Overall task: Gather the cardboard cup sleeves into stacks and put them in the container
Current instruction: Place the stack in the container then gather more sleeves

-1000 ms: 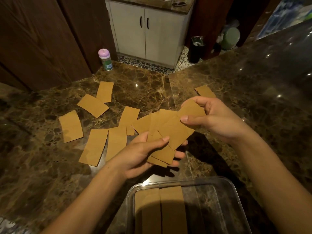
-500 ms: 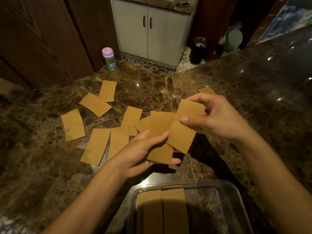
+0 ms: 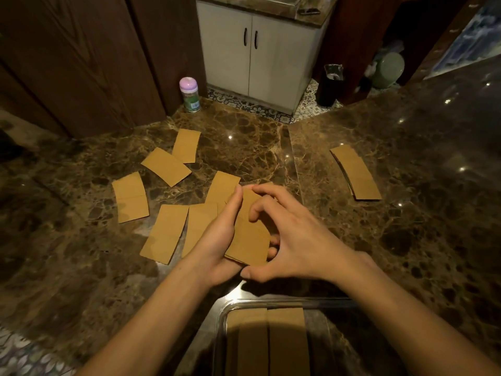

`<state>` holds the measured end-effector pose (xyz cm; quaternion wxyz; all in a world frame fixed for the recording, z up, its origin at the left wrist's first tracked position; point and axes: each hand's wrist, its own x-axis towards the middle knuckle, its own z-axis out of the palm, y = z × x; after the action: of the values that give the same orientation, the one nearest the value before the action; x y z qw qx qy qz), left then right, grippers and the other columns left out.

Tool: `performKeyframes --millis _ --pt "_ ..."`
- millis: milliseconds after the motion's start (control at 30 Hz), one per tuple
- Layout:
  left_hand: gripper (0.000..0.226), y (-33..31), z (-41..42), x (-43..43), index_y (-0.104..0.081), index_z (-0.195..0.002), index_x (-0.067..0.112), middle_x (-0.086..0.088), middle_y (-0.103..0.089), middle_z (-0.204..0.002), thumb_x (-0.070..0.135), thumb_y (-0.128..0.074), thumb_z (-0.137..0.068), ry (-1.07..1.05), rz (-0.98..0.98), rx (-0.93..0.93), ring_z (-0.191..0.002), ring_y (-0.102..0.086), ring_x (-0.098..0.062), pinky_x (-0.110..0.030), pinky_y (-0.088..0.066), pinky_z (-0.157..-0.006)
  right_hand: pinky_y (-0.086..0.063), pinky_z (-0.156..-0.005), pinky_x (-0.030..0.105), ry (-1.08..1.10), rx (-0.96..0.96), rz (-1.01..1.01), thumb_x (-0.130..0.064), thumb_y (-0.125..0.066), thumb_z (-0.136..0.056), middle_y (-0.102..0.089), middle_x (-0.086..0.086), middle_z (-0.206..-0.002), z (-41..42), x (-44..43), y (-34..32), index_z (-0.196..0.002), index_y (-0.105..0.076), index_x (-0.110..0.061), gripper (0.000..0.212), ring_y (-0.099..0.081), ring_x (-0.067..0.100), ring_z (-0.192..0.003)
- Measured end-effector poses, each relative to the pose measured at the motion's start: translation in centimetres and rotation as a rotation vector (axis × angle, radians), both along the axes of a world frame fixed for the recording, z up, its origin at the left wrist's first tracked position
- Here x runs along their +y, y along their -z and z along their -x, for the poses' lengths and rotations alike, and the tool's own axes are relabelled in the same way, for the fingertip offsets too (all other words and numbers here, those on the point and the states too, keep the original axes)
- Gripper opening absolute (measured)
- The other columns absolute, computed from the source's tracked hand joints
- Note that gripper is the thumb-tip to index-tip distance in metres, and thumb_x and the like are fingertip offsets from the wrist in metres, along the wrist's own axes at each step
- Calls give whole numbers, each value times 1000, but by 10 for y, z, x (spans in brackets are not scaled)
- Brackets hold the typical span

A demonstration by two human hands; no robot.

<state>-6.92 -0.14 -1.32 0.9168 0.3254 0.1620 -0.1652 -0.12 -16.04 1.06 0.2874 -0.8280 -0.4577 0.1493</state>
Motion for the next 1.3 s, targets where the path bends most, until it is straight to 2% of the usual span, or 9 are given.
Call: performKeyframes --millis 167,333,467,600,767,867,1000,1167,1300 --pt "39 2 5 17 -53 -141 33 -18 -65 -112 45 -52 -105 -108 -49 23 -86 -66 -33 -43 -53 -70 -40 -113 38 -11 116 -25 -77 -84 -59 -10 -15 -169 -11 15 11 -112 -59 -42 68 -30 19 -150" --pt "50 12 15 38 -41 -147 27 -21 -68 -101 42 -57 -103 -297 -78 227 -65 -63 -30 -33 -50 -55 -45 -110 39 292 -35 85 -59 -81 -80 -59 -3 -145 -74 16 27 -127 -67 -30 57 -55 20 -135" --pt "46 16 19 44 -45 -143 29 -22 -74 -104 37 -62 -101 -356 -104 255 -70 -68 -32 -36 -56 -55 -23 -126 43 127 -30 373 -56 -86 -78 -33 3 -170 -99 21 47 -161 -38 -24 101 -25 25 -158" --pt "46 16 16 46 -44 -143 34 -25 -69 -115 33 -63 -101 -346 -68 238 -79 -67 -34 -39 -57 -62 -20 -127 45 -23 -25 395 -52 -78 -89 -31 -1 -172 -104 32 57 -160 -41 -28 83 -20 22 -160" --pt "39 15 10 46 -45 -139 34 -27 -70 -114 30 -59 -103 -333 -103 202 -80 -67 -34 -40 -57 -65 -53 -98 45 -53 -179 310 -40 -60 -105 -72 6 -129 -97 35 50 -139 -65 -22 39 -65 27 -119" --pt "38 15 7 45 -46 -139 32 -25 -73 -109 28 -59 -103 -349 -117 197 -76 -68 -33 -39 -56 -63 -54 -79 42 216 -248 81 -25 -50 -111 -76 7 -100 -93 31 46 -122 -70 -14 26 -71 28 -91" --pt "35 13 0 40 -50 -135 34 -24 -76 -106 26 -60 -102 -343 -153 165 -74 -70 -31 -39 -56 -63 -56 -81 30 505 150 -235 -14 -56 -107 -76 -5 -109 -86 24 29 -131 -66 -18 26 -72 3 -95" --pt "45 7 -9 30 -57 -133 34 -22 -71 -109 28 -72 -91 -304 -213 75 -80 -71 -31 -38 -59 -64 -65 -74 33 432 661 -510 8 -68 -95 -69 10 -123 -68 15 3 -162 -23 -45 96 -80 19 -96" --pt "61 5 -12 20 -62 -130 34 -18 -69 -121 26 -89 -75 -312 -272 -68 -95 -72 -31 -41 -61 -68 -65 -75 31 539 694 -609 3 -70 -95 -75 -1 -115 -51 22 -13 -140 -57 -30 57 -76 9 -100"
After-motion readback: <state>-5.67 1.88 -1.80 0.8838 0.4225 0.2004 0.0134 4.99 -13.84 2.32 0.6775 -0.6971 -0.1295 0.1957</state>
